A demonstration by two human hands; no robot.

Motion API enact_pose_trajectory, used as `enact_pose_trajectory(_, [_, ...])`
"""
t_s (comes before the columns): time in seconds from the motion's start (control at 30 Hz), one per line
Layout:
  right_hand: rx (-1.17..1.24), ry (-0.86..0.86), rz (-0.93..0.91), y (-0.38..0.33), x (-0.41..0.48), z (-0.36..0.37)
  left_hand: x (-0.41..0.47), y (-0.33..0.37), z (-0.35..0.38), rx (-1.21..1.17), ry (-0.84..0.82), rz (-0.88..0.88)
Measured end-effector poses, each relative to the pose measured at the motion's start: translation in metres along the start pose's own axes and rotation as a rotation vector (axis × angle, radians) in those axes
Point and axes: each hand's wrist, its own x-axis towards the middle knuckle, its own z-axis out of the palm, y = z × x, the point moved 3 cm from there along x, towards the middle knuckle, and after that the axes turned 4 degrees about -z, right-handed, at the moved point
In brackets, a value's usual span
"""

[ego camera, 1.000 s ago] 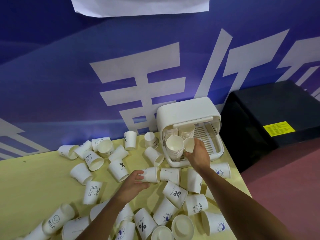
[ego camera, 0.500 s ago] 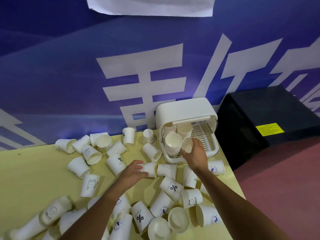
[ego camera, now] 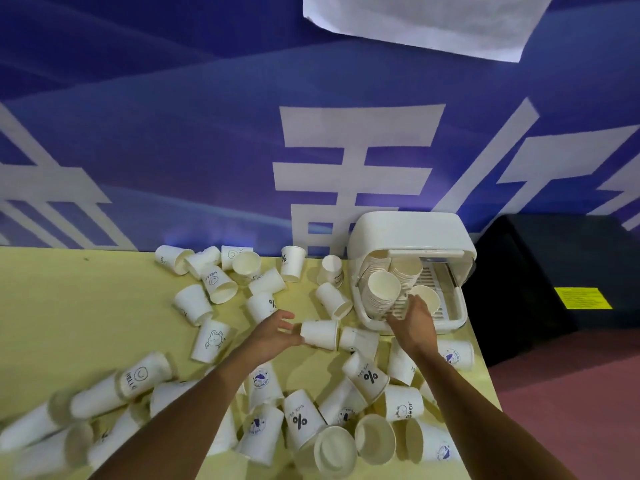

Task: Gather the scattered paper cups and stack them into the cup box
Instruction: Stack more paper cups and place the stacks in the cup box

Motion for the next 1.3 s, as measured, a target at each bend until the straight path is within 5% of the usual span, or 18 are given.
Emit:
enact_pose_trajectory(0.3, [0.019, 0.165, -0.082, -0.012, -0.015, -0.006, -0.002, 0.003, -0.006, -0.004, 0.012, 0.009])
enact_pose_trajectory(0.73, [-0.131, 0.173, -0.127, 0.015, 0.006, -0.003, 0.002, 0.002, 0.005, -0.008, -0.002, 0.003])
enact_pose_trajectory(0.9, [-0.057, 0.266, -0.022, 0.028, 0.013, -0.016, 0.004, 0.010, 0.017, 0.009, -0.005, 0.018])
enact_pose_trajectory(1.3, [0.067, 0.158, 0.130, 0.048, 0.039, -0.001, 0.018, -0.004, 0.041, -0.030, -0.039, 0.023])
